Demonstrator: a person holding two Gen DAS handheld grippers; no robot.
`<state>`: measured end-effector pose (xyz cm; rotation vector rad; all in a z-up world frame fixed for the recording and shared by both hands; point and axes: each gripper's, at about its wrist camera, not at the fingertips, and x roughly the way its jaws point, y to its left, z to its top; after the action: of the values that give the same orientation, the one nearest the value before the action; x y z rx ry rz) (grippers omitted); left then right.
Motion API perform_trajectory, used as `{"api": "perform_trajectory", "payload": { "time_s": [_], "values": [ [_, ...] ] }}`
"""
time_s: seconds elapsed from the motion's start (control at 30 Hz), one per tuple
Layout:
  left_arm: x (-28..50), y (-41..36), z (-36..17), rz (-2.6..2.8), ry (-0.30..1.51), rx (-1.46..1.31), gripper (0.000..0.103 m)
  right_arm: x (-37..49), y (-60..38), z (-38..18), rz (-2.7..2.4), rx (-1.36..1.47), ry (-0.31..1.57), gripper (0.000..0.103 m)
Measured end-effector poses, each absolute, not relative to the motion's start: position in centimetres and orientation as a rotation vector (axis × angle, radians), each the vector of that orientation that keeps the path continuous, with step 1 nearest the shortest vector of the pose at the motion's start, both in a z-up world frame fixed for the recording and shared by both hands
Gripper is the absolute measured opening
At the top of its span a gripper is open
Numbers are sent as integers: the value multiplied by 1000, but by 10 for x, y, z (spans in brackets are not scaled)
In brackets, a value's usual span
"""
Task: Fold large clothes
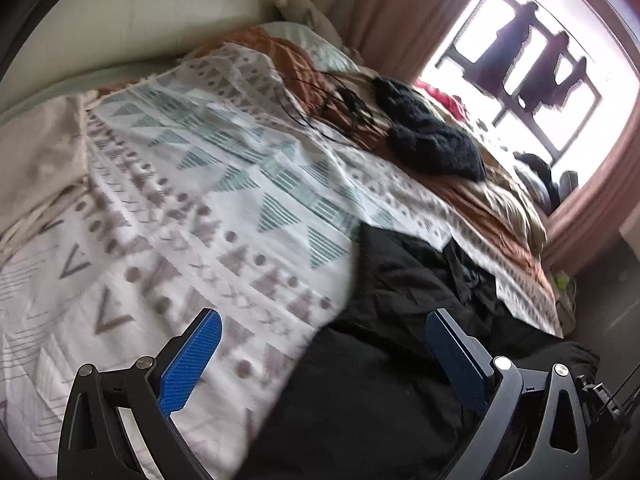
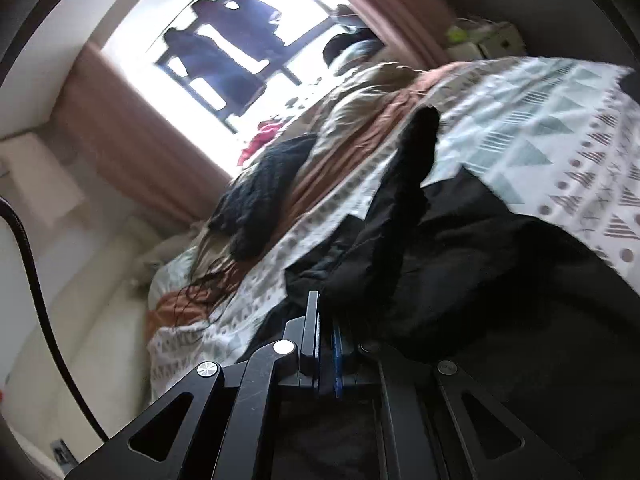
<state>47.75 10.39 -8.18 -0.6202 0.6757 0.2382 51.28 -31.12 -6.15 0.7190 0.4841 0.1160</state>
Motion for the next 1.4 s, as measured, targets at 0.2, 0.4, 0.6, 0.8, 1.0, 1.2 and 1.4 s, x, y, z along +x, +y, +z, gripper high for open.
{"api": "perform_trajectory", "payload": {
  "time_s": [0.2, 0.4, 0.6, 0.8, 1.0, 1.2, 1.4],
  "values": [
    [475, 137, -96, 303, 719, -655, 102, 527, -258, -58, 205, 664, 514, 6],
    [476, 155, -102, 337, 742, -607, 102, 555, -195, -75, 325, 627, 621, 10],
    [475, 168, -109, 353, 754, -649, 102, 569, -145, -105, 432, 503, 792, 72],
    [480, 150, -102, 317, 763, -636, 102, 561, -171, -113, 367, 509, 824, 72],
    [479, 122, -86, 257, 780, -606, 102, 538, -209, -98, 250, 531, 807, 72],
    [469, 88, -65, 203, 748, -531, 102, 510, -250, -81, 62, 493, 780, 72],
    [450, 62, -61, 133, 706, -554, 102, 473, -284, -78, 7, 469, 765, 73]
  ]
}}
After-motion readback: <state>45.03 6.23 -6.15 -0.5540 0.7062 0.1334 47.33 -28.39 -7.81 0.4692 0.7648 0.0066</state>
